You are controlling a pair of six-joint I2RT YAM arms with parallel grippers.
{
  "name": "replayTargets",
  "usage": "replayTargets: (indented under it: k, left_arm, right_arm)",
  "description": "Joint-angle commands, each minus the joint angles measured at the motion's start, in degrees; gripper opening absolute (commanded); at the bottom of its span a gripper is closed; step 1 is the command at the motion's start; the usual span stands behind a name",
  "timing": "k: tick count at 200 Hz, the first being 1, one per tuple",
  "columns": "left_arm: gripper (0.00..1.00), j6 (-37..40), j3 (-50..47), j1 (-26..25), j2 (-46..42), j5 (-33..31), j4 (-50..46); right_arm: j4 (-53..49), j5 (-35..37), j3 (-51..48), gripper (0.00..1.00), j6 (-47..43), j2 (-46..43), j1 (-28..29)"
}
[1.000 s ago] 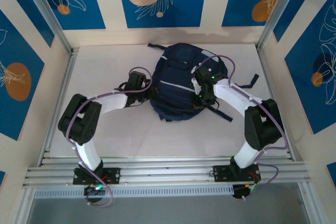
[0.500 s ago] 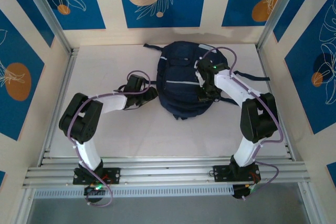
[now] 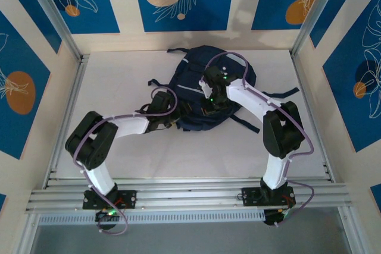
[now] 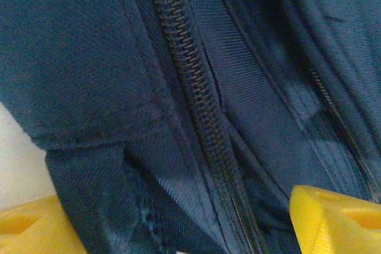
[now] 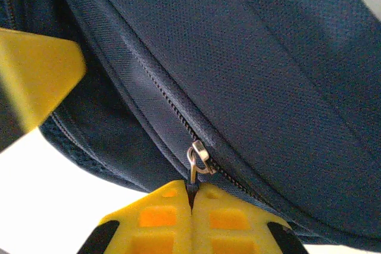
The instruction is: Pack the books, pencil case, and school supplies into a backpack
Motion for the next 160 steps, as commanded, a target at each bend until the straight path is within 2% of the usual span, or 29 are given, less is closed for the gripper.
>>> replayTargets:
  k: [1, 15, 30, 79, 107, 132, 160]
  left_arm:
    - [0.68, -1.8, 2.1, -0.4, 4.7, 0.4, 4.7]
    - [0.28, -1.2, 2.0, 0.4, 6.2, 1.1, 6.2]
    - [0.0, -0.4, 0.9, 1.8, 5.8, 1.4, 6.7]
    - [0.0, 6.1, -2.9, 6.5, -0.9, 1.7, 2.8]
    - [0.0, 9.4, -2.9, 7.7, -3.0, 2.6, -0.8]
    - [0.0, 10.8, -2.3, 7.8, -2.7, 4.8, -2.3]
    - [0.0, 10.8, -2.3, 7.8, -2.1, 7.0, -2.3]
  right_arm:
    - [0.9, -6.3, 0.5, 0.0, -0.8, -0.4, 1.3]
    - [0.0, -4.3, -1.2, 0.0, -2.6, -1.1, 1.0]
    - [-1.1, -1.2, -3.8, 0.0, -4.7, -2.5, 0.3]
    - [-2.7, 10.1, -10.4, 0.0, -8.3, -6.1, -6.2]
    - [1.8, 18.7, -11.7, 0.0, -14.6, -6.7, -9.2]
    - [11.0, 20.8, -11.5, 0.0, -20.5, -7.4, -12.6]
    - [18.5, 19.7, -9.8, 0.0, -20.8, -7.3, -15.4]
